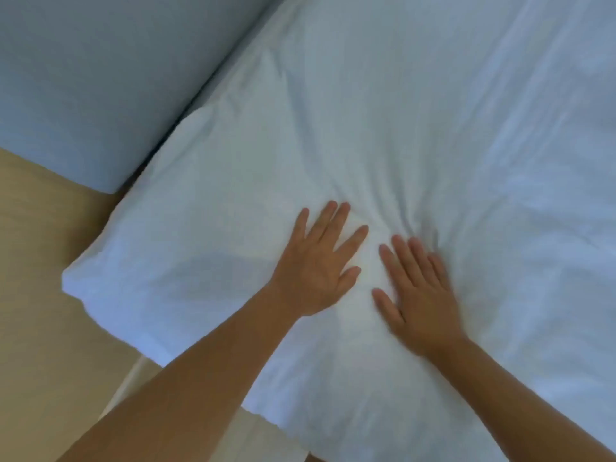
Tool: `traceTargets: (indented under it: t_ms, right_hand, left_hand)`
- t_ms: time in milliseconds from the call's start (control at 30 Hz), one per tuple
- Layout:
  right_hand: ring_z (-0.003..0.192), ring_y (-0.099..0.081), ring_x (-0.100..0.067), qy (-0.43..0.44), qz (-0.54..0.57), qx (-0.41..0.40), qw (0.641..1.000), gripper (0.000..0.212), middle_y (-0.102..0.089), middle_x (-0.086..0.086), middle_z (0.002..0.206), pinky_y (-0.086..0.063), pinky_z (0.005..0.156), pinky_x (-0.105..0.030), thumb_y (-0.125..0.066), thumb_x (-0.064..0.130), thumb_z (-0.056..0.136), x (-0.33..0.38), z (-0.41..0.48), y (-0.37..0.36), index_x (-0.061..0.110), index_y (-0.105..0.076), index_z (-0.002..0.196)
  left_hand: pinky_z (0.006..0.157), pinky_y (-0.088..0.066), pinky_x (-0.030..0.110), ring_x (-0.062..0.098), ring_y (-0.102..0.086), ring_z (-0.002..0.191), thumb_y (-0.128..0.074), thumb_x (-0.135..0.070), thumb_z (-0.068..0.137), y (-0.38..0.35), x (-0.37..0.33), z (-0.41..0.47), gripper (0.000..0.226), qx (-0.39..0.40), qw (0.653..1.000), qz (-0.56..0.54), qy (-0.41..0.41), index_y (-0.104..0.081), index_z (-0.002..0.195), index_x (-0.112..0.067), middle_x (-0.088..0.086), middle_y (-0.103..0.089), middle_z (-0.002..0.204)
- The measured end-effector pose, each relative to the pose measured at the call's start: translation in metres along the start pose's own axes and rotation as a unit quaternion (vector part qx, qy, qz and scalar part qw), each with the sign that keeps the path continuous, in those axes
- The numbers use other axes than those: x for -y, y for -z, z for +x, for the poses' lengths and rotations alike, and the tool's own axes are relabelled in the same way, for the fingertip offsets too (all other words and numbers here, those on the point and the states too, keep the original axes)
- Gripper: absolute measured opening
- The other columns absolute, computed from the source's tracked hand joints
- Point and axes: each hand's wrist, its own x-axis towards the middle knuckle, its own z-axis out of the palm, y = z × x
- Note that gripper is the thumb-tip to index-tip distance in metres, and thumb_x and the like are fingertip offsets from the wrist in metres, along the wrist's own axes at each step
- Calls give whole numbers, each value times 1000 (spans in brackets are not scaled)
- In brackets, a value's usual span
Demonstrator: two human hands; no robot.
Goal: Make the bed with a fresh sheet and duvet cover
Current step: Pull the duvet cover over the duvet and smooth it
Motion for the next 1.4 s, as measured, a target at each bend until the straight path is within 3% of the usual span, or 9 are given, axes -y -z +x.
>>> traceTargets:
  t_ms: [200, 333, 500, 633, 800, 1000, 1133, 1233, 1400]
  right_hand:
    - [139, -24, -34, -303, -19, 10, 953, 75, -32, -20, 150, -17, 109, -51, -16, 60, 92, -143, -104, 20, 8, -30, 145]
    - [138, -22, -32, -271, 1, -14, 962, 71, -32, -21, 150, -11, 109, -47, -31, 46, 87, -148, -96, 19, 5, -29, 145]
    - [140, -17, -25, -103, 21, -25, 994, 65, -28, -10, 152, -5, 112, -37, -32, 43, 90, -195, -52, 41, 10, -25, 145]
    - [135, -21, -29, -71, 12, -37, 997, 60, -38, -17, 147, -12, 107, -41, -33, 38, 89, -234, 3, 64, 9, -32, 142]
    - [137, -18, -26, -50, 27, -38, 998, 62, -31, -11, 150, -10, 109, -38, -33, 36, 88, -223, 53, 61, 10, -29, 144]
    - [139, -17, -25, -51, 62, -41, 996, 62, -27, -8, 150, -3, 112, -31, -33, 35, 88, -159, 132, 50, 11, -28, 145]
    - [140, -14, -24, -33, 57, -44, 997, 62, -22, -8, 151, -1, 113, -28, -32, 38, 90, -130, 199, 57, 8, -29, 145]
    - [139, -12, -21, -51, 58, -64, 995, 64, -20, -9, 150, -3, 112, -29, -31, 39, 92, -123, 246, 61, 3, -33, 144]
    - [142, -13, -27, -79, -3, -52, 996, 69, -16, -7, 154, -1, 112, -32, -25, 46, 89, -148, 292, 71, 7, -31, 147]
  left_hand:
    - [107, -18, 63, 46, -31, 135, -27, -58, 88, -29, -66, 53, 70, 39, 987, -8, 157, -40, 143, -17, 28, -32, 147]
    - [113, 4, 54, 38, 7, 145, 0, -66, 79, -21, -103, 101, 82, 79, 978, -30, 192, -1, 151, -28, 12, 6, 159]
    - [110, -20, 53, 32, -31, 139, -19, -46, 99, -22, -165, 133, 56, -28, 995, -5, -99, -41, 142, -18, 12, -37, 149]
    - [109, -21, 50, 29, -43, 133, -38, -35, 87, -26, -173, 167, 53, 32, 963, 27, -265, -55, 131, -11, 13, -48, 141]
    - [113, -7, 40, 25, -27, 142, -14, -50, 86, 8, -9, 230, 73, 21, 994, 103, 31, -30, 147, -12, 10, -28, 154]
    - [117, -14, 41, 26, -11, 145, -19, -36, 102, 47, 138, 255, 60, 71, 926, 44, 369, -6, 151, -4, 13, -10, 158]
    - [115, -16, 38, 27, -24, 143, -35, -18, 94, 62, 118, 310, 57, -107, 988, 87, 70, -24, 148, -4, 13, -27, 154]
    - [116, -3, 36, 22, -10, 147, -31, -33, 97, 58, 81, 345, 59, -6, 984, 59, -167, -20, 150, -13, 7, -16, 158]
    - [116, 8, 40, 20, 11, 146, -14, -54, 98, 38, 140, 395, 65, 98, 986, 39, 132, 9, 151, -23, 5, 13, 159]
